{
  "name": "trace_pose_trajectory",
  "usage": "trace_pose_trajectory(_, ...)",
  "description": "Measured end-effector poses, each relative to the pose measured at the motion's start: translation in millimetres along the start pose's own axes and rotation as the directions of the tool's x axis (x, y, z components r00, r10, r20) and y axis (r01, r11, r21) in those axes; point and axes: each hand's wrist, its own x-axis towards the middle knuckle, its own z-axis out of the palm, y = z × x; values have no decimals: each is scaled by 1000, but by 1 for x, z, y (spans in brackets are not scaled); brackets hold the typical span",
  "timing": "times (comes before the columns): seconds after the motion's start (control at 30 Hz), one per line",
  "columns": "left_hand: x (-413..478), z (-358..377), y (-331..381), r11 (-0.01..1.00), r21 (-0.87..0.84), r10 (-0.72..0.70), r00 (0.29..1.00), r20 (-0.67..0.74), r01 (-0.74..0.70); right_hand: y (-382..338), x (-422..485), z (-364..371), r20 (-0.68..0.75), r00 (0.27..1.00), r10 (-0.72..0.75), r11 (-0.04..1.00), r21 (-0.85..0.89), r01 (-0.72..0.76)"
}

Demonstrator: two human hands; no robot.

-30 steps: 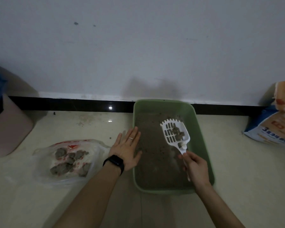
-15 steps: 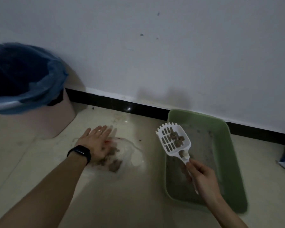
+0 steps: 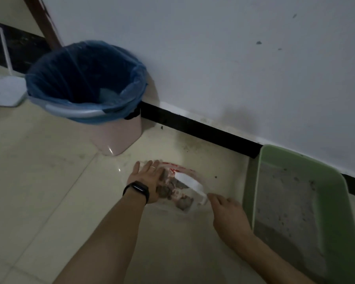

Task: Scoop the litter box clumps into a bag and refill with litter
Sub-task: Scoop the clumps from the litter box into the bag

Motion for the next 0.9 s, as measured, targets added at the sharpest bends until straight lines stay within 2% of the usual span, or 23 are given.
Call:
trace_pose_trajectory(0.03, 0, 2, -1, 1000, 4, -11, 1000, 14, 11, -2, 0, 0, -8, 1000, 1, 998, -67, -1)
trace_pose_trajectory(0.1, 0, 5, -3, 1000, -8, -22, 999, 37, 23, -3, 4, 1, -14, 1000, -10, 995, -96, 8)
trace_pose_trajectory(0.27, -1, 10, -9, 999, -38, -27, 999, 38, 29, 1, 10, -5, -30, 998, 58, 998, 2, -58)
trace_pose_trajectory(0.33, -1, 12, -10, 998, -49, -27, 999, 39, 28, 1, 10, -11, -12, 993, 116, 981, 156, -113)
trace_pose_trajectory(0.47, 0, 11, -10, 998, -62, -27, 999, 34, 29, 13, 11, -26, 64, 970, 234, 829, 509, -233)
trace_pose_trajectory(0.53, 0, 8, -8, 998, -62, -28, 999, 34, 30, 23, 9, -32, 132, 954, 271, 695, 659, -289)
trace_pose_trajectory(0.67, 6, -3, 2, 995, -103, -11, 1000, -13, 10, 48, -13, -48, 192, 909, 370, 414, 842, -346)
trace_pose_trajectory(0.73, 14, -11, 18, 993, -121, 8, 1000, -29, -12, 64, -31, -55, 226, 880, 418, 306, 877, -371)
trace_pose_trajectory(0.8, 24, -19, 43, 988, -149, 41, 998, -54, -49, 81, -50, -58, 240, 857, 456, 280, 875, -394)
trace_pose_trajectory(0.9, 36, -33, 84, 979, -168, 106, 993, -50, -113, 102, -69, -56, 208, 858, 469, 353, 847, -398)
